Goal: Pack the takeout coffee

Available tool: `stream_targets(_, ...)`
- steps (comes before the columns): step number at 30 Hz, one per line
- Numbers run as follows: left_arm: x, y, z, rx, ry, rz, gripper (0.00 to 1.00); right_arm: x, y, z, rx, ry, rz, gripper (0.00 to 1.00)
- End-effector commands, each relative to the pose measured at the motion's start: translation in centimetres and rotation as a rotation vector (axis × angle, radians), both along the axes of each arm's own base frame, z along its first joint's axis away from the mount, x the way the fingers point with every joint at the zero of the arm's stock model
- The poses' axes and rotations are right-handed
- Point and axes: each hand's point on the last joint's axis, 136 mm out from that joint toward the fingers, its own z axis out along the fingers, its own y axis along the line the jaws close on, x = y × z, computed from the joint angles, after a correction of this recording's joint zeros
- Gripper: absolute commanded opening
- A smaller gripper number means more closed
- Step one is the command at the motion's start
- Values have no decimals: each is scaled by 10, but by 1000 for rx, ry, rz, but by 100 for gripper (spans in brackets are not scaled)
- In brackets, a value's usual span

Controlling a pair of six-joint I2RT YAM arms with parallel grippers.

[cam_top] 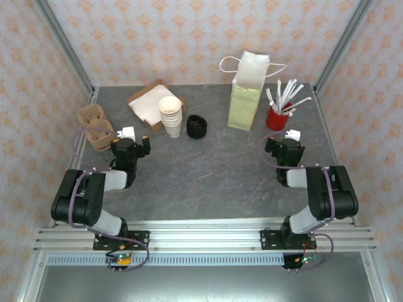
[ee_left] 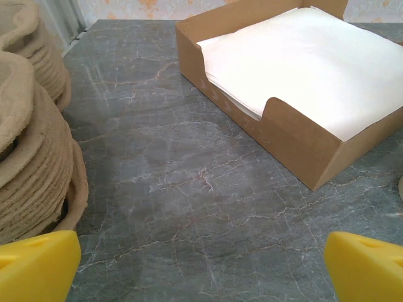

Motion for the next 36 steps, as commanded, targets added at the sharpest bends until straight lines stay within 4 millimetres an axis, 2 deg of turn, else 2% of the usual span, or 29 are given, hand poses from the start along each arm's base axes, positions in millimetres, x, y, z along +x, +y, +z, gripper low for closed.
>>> stream_targets(1,1,5,5,23,-21,22,100,7,1,15,9,-55,-5,99)
stream_targets(33,1,6,5,23,-22,25,100,7,1,16,9,-56,-5,99)
stream_targets(36,4,0,10,21,-13,-11,100,6,2,19,6,-67,-4,99)
